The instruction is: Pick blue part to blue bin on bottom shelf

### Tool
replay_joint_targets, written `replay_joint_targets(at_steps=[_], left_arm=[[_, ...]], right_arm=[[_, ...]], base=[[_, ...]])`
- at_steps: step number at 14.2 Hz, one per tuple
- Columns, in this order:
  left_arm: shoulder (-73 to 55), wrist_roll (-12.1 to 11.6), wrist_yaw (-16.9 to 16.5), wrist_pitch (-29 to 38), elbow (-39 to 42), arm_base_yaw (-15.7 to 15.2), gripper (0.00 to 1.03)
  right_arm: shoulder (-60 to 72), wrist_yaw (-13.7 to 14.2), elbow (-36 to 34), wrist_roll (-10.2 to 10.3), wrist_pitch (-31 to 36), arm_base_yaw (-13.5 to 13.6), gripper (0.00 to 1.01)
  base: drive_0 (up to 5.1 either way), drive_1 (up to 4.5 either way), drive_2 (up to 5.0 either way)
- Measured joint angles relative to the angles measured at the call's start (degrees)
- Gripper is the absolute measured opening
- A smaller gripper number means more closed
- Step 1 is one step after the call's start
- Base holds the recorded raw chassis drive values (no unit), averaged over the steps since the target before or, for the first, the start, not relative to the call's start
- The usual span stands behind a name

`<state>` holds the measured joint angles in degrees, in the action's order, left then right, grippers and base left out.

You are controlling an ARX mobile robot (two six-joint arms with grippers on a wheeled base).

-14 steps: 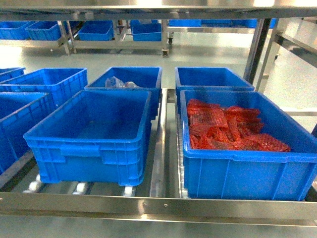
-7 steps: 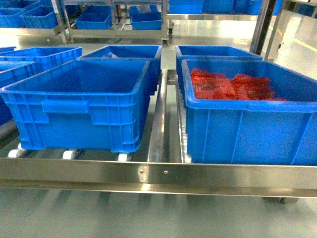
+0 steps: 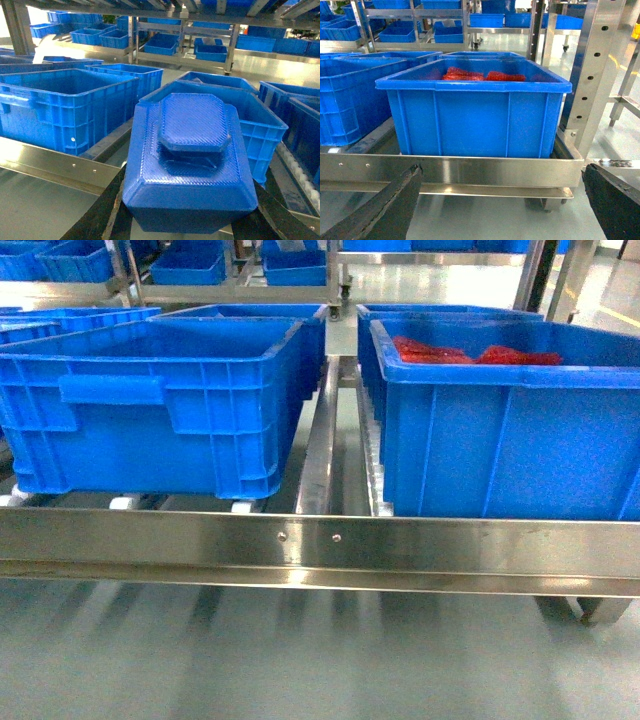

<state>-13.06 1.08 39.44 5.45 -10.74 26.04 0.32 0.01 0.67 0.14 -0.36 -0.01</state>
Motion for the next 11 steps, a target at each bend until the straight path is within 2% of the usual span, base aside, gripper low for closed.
replay_joint_targets(at_steps=[5,11], left_arm=[[0.0,0.0,0.0,0.0,0.0,0.0,0.43],[0.0,0.0,0.0,0.1,0.0,0.0,0.43]], right_arm=[[0.0,0.0,0.0,0.0,0.0,0.0,0.98],[0.0,0.0,0.0,0.0,0.0,0.0,0.98]], base=[[0.0,0.0,0.0],[0.0,4.07,-4.2]])
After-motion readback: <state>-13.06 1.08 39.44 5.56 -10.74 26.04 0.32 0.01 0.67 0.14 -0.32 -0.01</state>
